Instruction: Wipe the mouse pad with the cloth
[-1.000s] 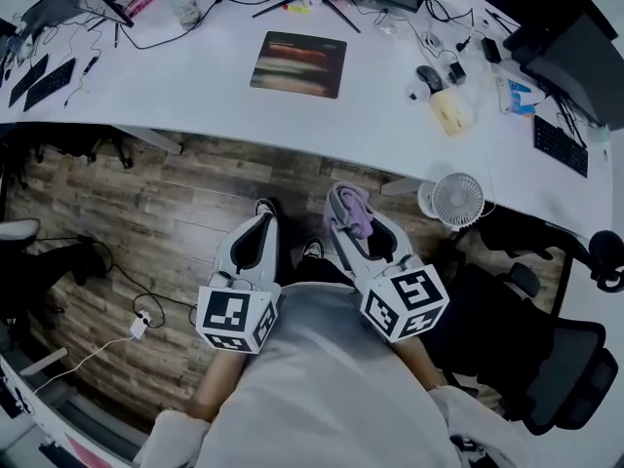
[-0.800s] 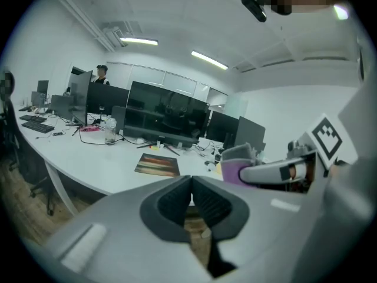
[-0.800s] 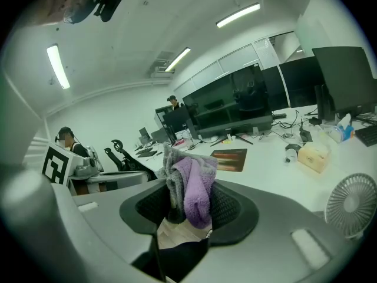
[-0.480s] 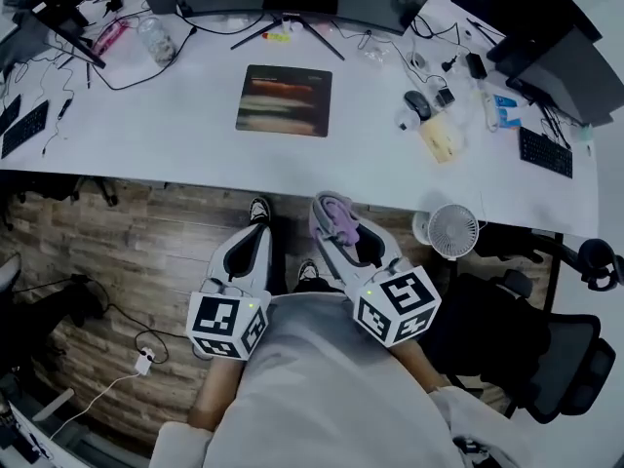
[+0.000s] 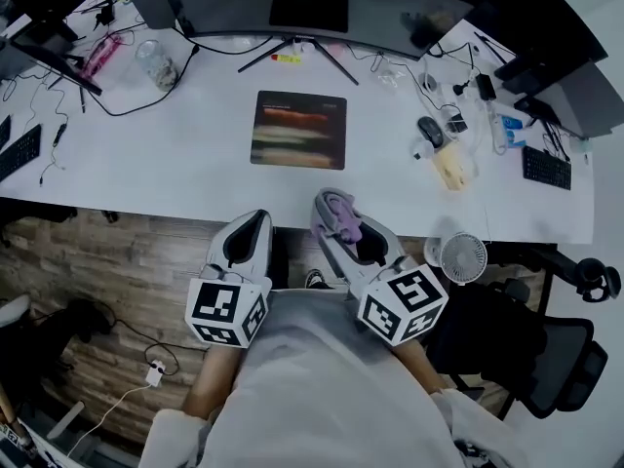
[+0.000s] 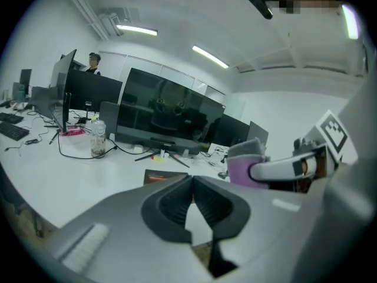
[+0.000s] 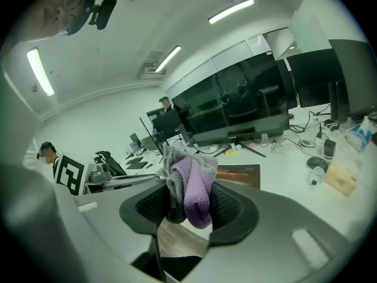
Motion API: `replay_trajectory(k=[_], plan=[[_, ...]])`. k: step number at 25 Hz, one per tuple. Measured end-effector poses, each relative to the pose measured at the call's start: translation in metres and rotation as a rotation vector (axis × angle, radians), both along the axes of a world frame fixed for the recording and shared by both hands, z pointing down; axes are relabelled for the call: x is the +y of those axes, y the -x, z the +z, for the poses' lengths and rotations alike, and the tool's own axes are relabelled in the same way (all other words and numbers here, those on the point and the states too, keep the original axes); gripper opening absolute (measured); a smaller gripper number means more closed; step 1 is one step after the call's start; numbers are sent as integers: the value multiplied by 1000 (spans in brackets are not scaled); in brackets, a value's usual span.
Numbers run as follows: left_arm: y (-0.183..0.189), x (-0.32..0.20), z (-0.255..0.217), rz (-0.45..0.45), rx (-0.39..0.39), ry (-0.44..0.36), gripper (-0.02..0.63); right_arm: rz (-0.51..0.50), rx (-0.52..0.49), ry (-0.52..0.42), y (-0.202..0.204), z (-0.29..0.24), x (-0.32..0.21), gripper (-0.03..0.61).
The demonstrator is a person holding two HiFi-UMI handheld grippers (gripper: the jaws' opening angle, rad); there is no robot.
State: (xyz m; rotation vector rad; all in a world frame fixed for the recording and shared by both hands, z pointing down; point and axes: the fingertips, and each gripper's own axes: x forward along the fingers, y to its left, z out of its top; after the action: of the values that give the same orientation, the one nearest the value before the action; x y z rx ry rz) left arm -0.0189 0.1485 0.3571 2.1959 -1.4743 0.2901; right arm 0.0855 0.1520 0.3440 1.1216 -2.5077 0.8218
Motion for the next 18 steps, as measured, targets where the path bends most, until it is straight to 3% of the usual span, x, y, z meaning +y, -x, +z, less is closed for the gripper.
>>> replay_trajectory(k=[18], plan=[[63,-106,19,114,0,44,0,154,109,128,59,28,-91,167]])
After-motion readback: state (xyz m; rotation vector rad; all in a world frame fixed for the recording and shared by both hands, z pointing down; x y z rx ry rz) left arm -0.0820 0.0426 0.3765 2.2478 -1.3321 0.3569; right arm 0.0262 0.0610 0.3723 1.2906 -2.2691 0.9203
